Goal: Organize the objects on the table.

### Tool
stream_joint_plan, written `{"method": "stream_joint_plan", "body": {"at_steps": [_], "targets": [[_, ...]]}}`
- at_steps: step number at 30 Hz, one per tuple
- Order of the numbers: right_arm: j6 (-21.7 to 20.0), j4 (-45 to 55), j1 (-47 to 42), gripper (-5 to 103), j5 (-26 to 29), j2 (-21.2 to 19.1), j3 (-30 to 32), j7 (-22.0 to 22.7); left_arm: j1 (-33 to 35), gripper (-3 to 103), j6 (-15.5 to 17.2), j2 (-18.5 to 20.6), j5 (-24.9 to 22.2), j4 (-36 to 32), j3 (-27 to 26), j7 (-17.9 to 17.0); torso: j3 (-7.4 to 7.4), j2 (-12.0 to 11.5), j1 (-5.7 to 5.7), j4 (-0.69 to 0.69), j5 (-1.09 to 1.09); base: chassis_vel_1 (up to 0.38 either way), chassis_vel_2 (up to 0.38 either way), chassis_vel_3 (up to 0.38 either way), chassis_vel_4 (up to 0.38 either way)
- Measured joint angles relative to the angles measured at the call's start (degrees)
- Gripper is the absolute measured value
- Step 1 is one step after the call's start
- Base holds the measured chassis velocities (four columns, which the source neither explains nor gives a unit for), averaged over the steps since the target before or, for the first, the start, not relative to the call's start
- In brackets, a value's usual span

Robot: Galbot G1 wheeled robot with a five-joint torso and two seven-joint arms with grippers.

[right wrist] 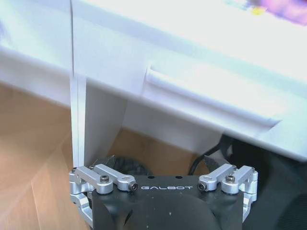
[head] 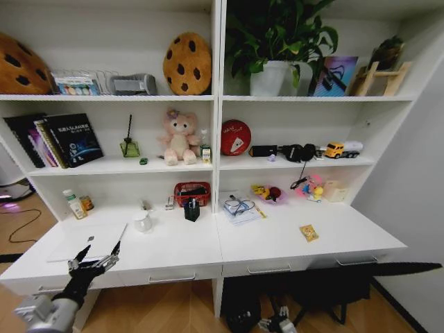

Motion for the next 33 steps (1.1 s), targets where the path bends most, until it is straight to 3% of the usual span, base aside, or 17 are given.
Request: {"method": "stream_joint_plan", "body": {"at_steps": [4,6,7,9,12,17,33], "targets": [[-3.1,13.2,-1.3,100,3.1,1.4,0.0,4.5,0.0,100,0.0,0.0,0.0,0.0,0.0,0.0,0.0,0.0,0.0,0.03,0.0,0.0,0.0,0.0,0.0],[-5.8,17.5,3.7,100,5.6,1.7,0.0,8.2,0.0,100,0.0,0.0,0.0,0.0,0.0,0.0,0.0,0.0,0.0,0.02,0.01,0.0,0.0,0.0,0.0],[-5.8,17.5,3.7,100,5.6,1.7,0.0,8.2,0.0,100,0.0,0.0,0.0,0.0,0.0,0.0,0.0,0.0,0.0,0.02,0.01,0.0,0.0,0.0,0.0],[-9.4,17.8,12.7,100,8.5,0.0,0.4,9.3,0.0,100,0.0,0.0,0.0,0.0,0.0,0.0,0.01,0.0,0.0,0.05,0.02,0.0,0.0,0.0,0.0],[-10.4,15.8,19.1,100,9.3,-1.7,0.7,9.0,0.0,100,0.0,0.0,0.0,0.0,0.0,0.0,0.02,0.0,0.01,0.07,0.02,0.0,0.0,0.0,0.0],[-10.3,12.5,22.2,100,9.5,-2.7,1.1,6.4,0.0,100,0.0,0.0,0.0,0.0,0.0,0.0,0.02,0.0,0.02,0.02,0.02,0.0,0.0,0.0,0.0],[-8.9,10.2,20.7,100,11.8,-2.4,2.7,6.3,0.0,100,0.0,0.0,0.0,0.0,0.0,0.0,0.02,0.0,0.03,0.03,0.01,-0.033,0.024,0.031,-0.016]]}}
